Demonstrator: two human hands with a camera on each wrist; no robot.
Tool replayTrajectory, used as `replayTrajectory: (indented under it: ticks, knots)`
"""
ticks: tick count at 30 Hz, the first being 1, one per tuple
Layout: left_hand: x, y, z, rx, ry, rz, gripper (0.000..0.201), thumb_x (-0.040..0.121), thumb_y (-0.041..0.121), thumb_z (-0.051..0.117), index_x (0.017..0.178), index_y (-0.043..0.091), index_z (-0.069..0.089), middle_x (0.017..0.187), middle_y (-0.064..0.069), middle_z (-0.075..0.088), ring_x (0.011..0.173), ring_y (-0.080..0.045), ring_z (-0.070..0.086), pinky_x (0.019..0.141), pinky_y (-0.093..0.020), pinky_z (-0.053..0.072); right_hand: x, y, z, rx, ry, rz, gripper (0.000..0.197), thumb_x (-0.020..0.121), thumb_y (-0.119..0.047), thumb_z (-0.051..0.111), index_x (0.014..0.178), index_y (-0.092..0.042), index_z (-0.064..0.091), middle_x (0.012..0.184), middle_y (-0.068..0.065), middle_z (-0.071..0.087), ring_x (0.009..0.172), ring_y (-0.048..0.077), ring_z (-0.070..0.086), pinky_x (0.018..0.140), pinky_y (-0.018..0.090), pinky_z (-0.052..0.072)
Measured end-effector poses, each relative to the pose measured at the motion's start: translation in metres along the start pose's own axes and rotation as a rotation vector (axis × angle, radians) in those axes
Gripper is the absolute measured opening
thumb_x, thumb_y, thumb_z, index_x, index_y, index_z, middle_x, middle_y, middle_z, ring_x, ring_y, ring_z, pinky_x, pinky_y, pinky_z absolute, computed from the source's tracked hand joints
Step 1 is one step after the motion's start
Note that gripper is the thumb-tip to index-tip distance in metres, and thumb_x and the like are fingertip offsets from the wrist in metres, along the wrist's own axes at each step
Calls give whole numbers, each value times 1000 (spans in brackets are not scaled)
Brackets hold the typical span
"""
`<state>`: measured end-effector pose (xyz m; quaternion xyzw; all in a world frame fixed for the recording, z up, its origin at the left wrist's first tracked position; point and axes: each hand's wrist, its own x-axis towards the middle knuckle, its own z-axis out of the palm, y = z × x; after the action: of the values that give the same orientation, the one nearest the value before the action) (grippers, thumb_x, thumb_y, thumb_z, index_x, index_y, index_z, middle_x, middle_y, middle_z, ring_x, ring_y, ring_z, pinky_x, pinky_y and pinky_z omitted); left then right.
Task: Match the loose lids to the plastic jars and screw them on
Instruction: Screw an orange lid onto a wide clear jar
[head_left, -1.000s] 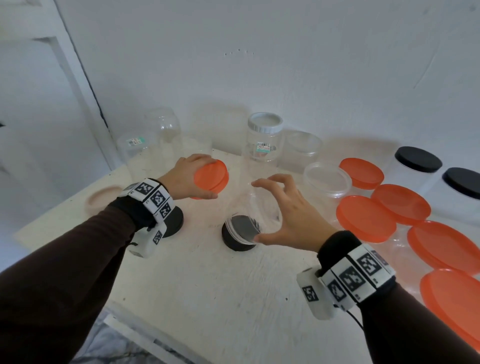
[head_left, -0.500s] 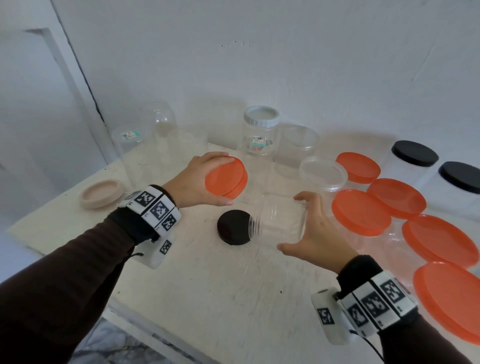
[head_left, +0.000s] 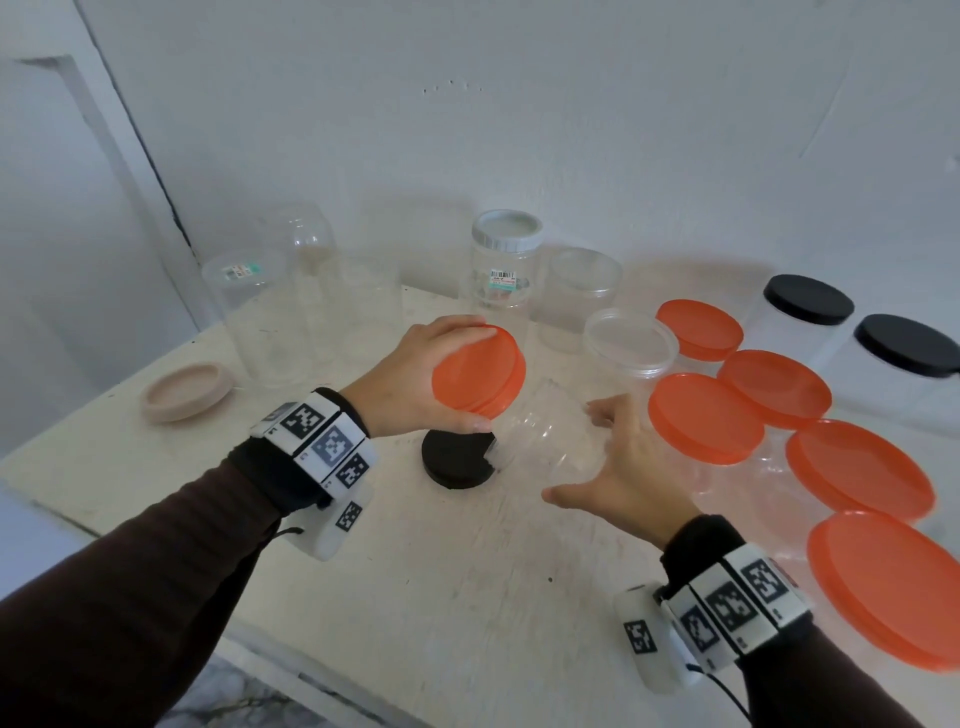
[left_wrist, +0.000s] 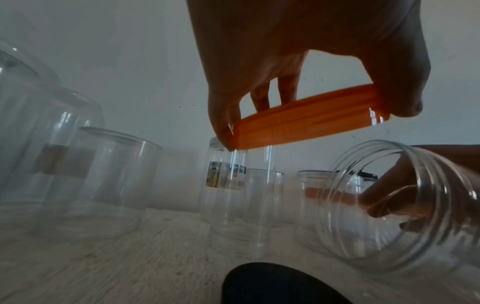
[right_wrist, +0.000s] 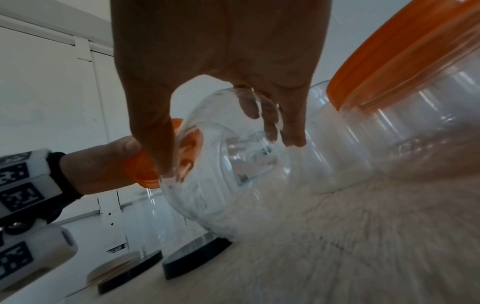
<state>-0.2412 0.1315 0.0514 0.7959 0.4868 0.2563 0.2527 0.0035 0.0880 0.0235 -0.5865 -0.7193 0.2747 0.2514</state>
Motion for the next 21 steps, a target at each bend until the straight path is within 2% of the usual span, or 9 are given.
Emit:
replayTrajectory:
  ticks: [5,8,11,15,19,21]
  knots:
    - [1,7,8,-17,-34,26,95,50,67,64,136,42,30,143,21,25,127,-8,24,100,-25,22,-1,5,5,-3,-60,-30,112,52,-38,88,138,-19,19,121,-11,23,115,6,33,92,20,34]
    - [2,9,12,-30,-52,40,94,50,67,65,134,45,29,143,22,25,126,-7,24,99,-23,23,-4,10,5,-15,-78,-39,115,52,-39,88,140,-20,16,122,-12,21,116,4,31,96,21,34]
    - [3,13,17,-47,-71,66,95,50,67,66,135,45,30,142,24,24,125,-5,23,96,-17,21,-10,15,2,-17,-116,-18,114,57,-37,86,141,-18,11,126,-12,19,117,2,28,95,18,30]
    - [4,21,27,-54,-116,109,92,50,68,65,132,47,29,142,24,23,128,-6,22,100,-21,20,-19,24,-1,74,-166,70,106,62,-34,84,139,-18,13,127,-10,29,116,5,35,91,18,31]
    - [6,31,38,-25,-180,154,98,50,68,64,138,40,30,142,24,21,125,-1,19,100,-21,18,-23,34,0,225,-137,114,100,60,-27,87,135,-20,21,128,-8,38,122,11,41,97,25,40]
    - [8,37,44,28,-215,180,102,49,70,64,140,36,31,143,20,22,126,-4,18,103,-24,20,-23,36,0,271,-134,122,97,60,-22,87,134,-21,24,129,-7,40,120,12,44,96,25,42]
